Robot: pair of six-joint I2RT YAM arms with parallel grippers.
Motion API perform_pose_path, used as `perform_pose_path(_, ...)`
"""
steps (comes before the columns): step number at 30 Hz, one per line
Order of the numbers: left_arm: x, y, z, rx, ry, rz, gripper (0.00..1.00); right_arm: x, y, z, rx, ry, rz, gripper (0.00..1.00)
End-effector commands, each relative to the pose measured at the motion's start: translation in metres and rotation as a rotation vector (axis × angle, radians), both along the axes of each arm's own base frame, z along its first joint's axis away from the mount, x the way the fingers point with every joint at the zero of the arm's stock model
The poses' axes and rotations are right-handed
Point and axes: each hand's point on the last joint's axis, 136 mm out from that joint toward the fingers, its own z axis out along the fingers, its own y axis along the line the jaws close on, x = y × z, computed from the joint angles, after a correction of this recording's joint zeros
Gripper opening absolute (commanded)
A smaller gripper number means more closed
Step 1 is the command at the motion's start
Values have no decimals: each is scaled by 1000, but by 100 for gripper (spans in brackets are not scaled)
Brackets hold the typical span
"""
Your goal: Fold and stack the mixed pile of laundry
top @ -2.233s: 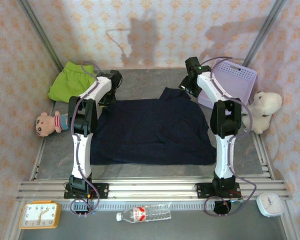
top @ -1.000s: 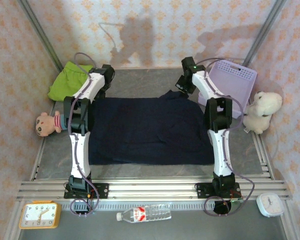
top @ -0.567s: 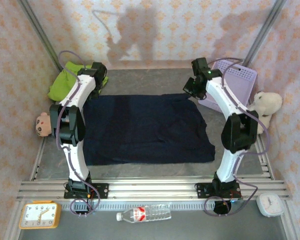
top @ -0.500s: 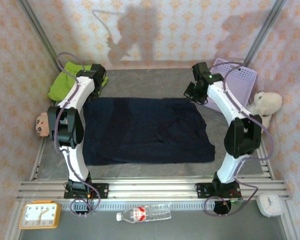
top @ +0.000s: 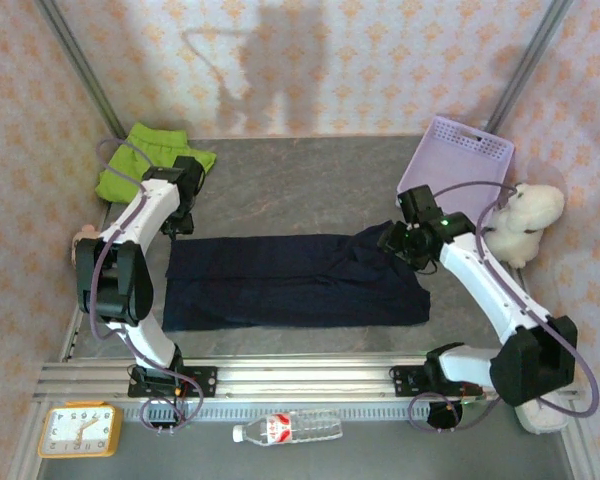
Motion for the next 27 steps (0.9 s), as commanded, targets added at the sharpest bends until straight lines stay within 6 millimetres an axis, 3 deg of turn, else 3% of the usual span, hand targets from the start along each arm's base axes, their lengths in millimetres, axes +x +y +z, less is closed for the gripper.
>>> perform_pose_path(1, 18, -28, 8, -134, -93, 10, 67, 37, 18, 0, 29, -36, 36, 53)
perform_pose_path(4, 32, -61, 4, -238, -149, -19, 67, 55, 43, -8, 34, -27, 99, 52)
perform_pose_path(7, 39, -88, -15, -311, -158, -19, 67, 65, 65, -25, 35, 7, 132, 52)
perform_pose_path(11, 41, -103, -48, -365, -129, 22, 66, 66, 62, -58, -45, 80, 112, 50)
perform_pose_path(16, 40, -106, -81, -371, -62, 45, 66, 73, 62, -82, -89, 100, 155, 49)
perform_pose_path(17, 39, -104, -85, -364, -51, 50, 66, 74, 62, -86, -98, 110, 156, 47)
perform_pose_path(20, 34, -102, -101, -345, -14, 63, 66, 74, 50, -93, -164, 142, 129, 21)
perform_pose_path(24, 28, -97, -117, -327, 21, 76, 66, 71, 39, -92, -162, 142, 93, 0)
perform_pose_path(27, 22, -93, -126, -317, 46, 91, 66, 65, 34, -77, -145, 121, 81, 0)
